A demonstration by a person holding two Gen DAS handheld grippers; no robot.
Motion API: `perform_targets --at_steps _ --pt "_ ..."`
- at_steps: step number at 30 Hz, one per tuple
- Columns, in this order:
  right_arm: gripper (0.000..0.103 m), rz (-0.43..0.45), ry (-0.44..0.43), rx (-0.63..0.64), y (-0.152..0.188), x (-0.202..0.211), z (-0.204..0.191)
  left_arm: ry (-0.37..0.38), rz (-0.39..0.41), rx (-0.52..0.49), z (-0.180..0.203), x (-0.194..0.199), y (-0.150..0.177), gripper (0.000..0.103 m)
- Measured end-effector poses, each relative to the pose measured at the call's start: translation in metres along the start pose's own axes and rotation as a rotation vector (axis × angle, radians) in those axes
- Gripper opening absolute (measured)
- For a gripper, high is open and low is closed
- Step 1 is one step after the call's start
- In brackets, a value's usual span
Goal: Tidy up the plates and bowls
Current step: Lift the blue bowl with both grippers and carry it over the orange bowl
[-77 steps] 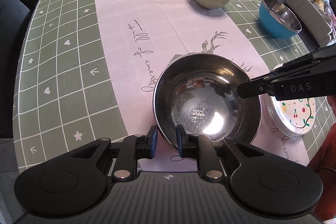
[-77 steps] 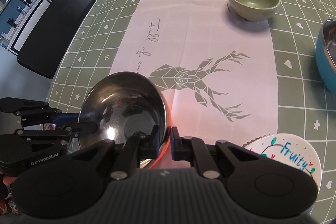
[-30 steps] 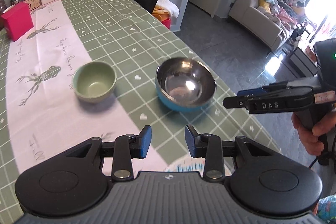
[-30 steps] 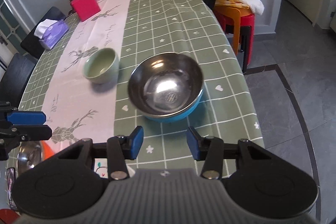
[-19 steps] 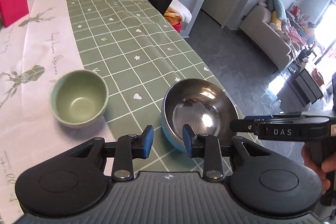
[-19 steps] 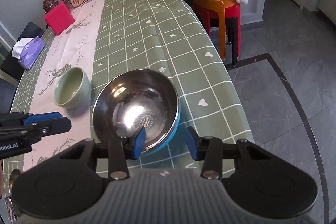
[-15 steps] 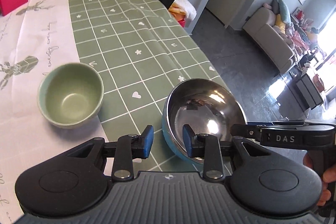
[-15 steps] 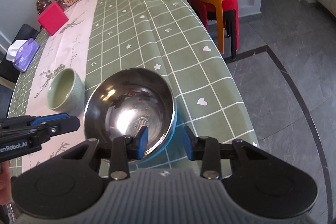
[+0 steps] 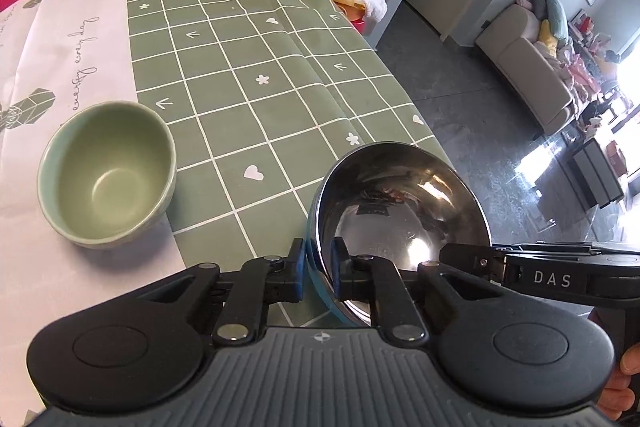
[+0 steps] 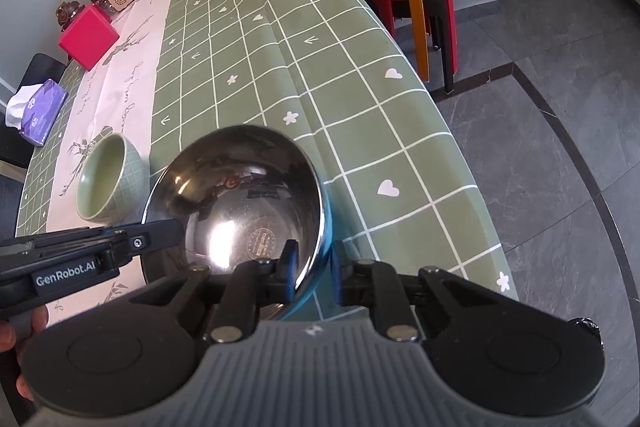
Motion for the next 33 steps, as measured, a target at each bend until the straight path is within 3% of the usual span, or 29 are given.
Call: perform_targets --at_steps 9,16,24,33 --pt "0.011 -0.003 0.005 -0.002 0.004 0.012 -0.006 -0.040 -0.002 -0.029 0.008 0.017 0.006 0.013" --pt "0.010 0.016 -0.022 0.025 0.009 0.036 -0.026 -0.080 0.012 -0.054 0.009 0.053 0.014 0.013" --pt "0.010 0.040 -0.085 0.117 0.020 0.069 -0.078 -0.149 0.047 -0.063 -0.010 0.116 0.032 0.013" --pt "0.010 0.052 -0.166 0.231 0.036 0.091 -0.151 -0.197 0.090 -0.012 -0.056 0.181 0.064 0.014"
Point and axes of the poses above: each gripper's, at about its wrist camera, not at the fingertips, and x roughly against the way its jaws point, z to its right, y to its underside, the point moved 7 cm from there along -x, roughly the way its jaws point, and after that the axes turned 12 degrees about x, right-handed, at the moved point
